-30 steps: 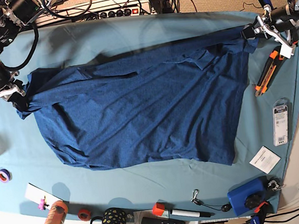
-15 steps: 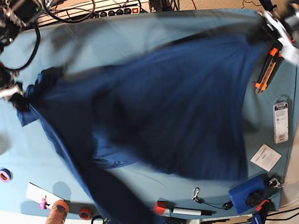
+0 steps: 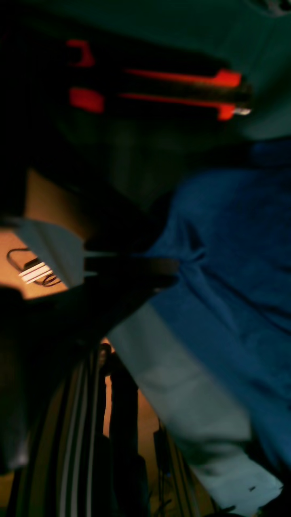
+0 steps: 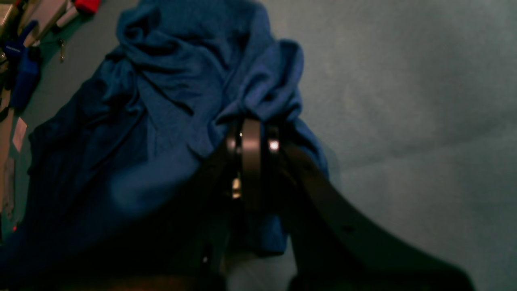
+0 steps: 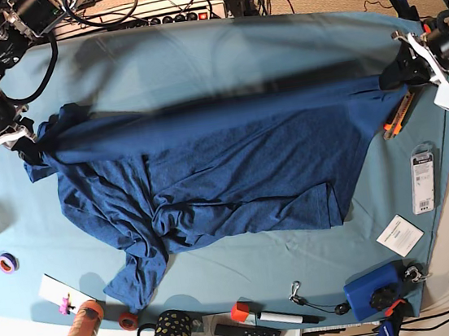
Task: Layout the t-shirt on the table in an organized manner, then fold the t-shirt properly
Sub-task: 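Lift and swing the shirt with both grippers, laying it back down, then pull the held collar edge outward with both grippers, smoothing the shirt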
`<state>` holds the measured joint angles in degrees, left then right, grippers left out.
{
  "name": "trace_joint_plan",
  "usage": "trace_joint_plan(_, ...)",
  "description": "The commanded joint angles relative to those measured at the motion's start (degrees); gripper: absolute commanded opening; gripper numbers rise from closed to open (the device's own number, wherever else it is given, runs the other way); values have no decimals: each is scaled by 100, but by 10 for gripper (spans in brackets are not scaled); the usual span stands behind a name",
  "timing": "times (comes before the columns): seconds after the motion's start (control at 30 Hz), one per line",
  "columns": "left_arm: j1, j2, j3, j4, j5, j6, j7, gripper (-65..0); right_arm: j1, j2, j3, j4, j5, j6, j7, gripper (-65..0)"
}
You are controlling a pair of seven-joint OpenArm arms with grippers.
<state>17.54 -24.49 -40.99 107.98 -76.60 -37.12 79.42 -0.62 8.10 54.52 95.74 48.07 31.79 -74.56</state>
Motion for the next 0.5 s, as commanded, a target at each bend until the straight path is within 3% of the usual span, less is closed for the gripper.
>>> trace_joint_plan(0.0,-17,-107,-44,90,-138,-2,-96,-650,61,109,17,101,157,33,127,-650)
trace_joint_plan(0.47,411,-105,-44,87,-96,-24,-46,-650,26,114,22,101,160,33,-129,-650)
